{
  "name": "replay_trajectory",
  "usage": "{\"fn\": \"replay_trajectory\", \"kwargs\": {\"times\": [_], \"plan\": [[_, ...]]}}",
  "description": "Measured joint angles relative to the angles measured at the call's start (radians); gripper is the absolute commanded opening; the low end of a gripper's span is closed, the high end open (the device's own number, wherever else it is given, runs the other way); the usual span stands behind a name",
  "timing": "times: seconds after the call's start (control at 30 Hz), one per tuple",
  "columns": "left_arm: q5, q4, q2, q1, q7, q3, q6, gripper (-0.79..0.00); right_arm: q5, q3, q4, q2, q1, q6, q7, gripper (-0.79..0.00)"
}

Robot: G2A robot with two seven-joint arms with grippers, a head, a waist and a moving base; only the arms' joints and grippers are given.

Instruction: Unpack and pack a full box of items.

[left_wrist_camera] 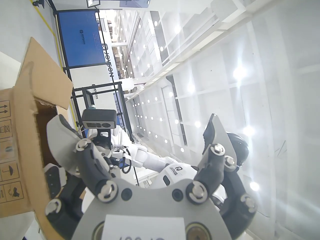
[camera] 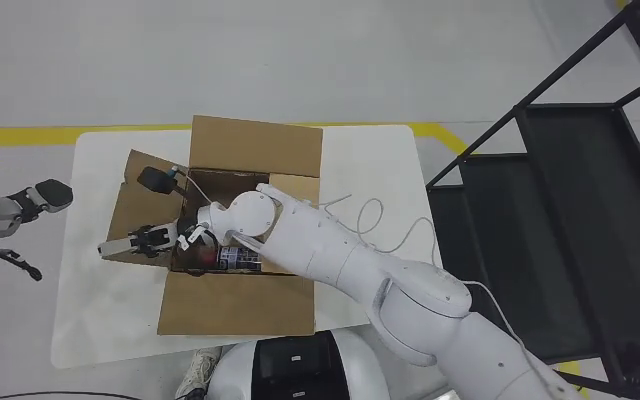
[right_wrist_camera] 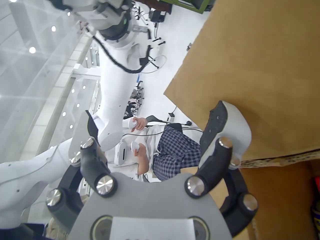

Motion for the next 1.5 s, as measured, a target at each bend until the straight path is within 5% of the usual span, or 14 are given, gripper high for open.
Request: {"fn": "replay_trajectory", "kwargs": {"times": [0.17, 0.43, 0.6, 0.8, 1.0, 1.23, 1.5], "plan": [[0.042, -0.005, -0.004, -0.03, -0.014, 0.047, 0.038, 0.0, -0.012, -0.003, 0.089, -0.037, 0.016, -0.008, 0.004, 0.0], [0.149, 0.073, -0.021, -0.147, 0.055, 0.177, 0.046, 0.0, -0.022, 0.032, 0.131, -0.038, 0.011, -0.046, 0.04, 0.0], [0.21, 0.147, -0.031, -0.203, 0.116, 0.239, 0.042, 0.0, -0.02, 0.081, 0.121, -0.009, -0.004, -0.097, 0.058, 0.0], [0.238, 0.211, -0.04, -0.225, 0.124, 0.272, 0.021, 0.0, -0.026, 0.193, 0.068, 0.075, -0.048, -0.186, 0.072, 0.0], [0.27, 0.237, -0.042, -0.226, 0.132, 0.284, 0.014, 0.0, -0.06, 0.373, -0.126, 0.199, -0.169, -0.215, 0.094, 0.0], [0.434, 0.22, -0.05, -0.226, 0.24, 0.345, -0.029, 0.0, -0.194, 0.652, -0.627, 0.339, -0.476, -0.076, 0.119, 0.0], [0.527, 0.176, -0.065, -0.224, 0.231, 0.435, -0.034, 0.0, -0.187, 0.845, -0.944, 0.397, -0.704, -0.012, 0.151, 0.0]]}}
